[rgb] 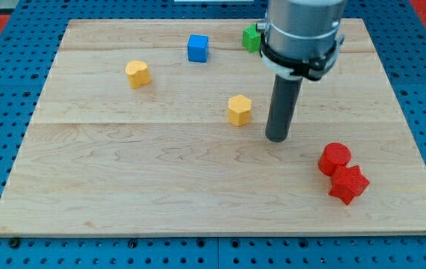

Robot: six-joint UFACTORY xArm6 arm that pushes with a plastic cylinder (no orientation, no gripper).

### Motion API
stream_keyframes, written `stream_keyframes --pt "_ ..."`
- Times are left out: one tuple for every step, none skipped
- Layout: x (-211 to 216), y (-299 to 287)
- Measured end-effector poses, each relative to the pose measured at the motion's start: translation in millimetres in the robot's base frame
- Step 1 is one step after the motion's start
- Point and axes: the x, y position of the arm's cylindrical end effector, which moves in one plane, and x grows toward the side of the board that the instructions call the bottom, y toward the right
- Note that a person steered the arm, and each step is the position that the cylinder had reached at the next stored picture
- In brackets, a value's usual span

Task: Push the yellow hexagon above the red circle

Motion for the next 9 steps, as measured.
stream_keyframes --pt "-18.2 -52.7" --pt "-55.3 -64.7" --pt "-84.2 -29.4" --pt "-80.1 -89.8" --pt "-122.3 -73.8" --pt "-147.8 7.5" --pt "-93.4 46.9" --pt "-99.0 33.7" --pt "-64.2 -80.0"
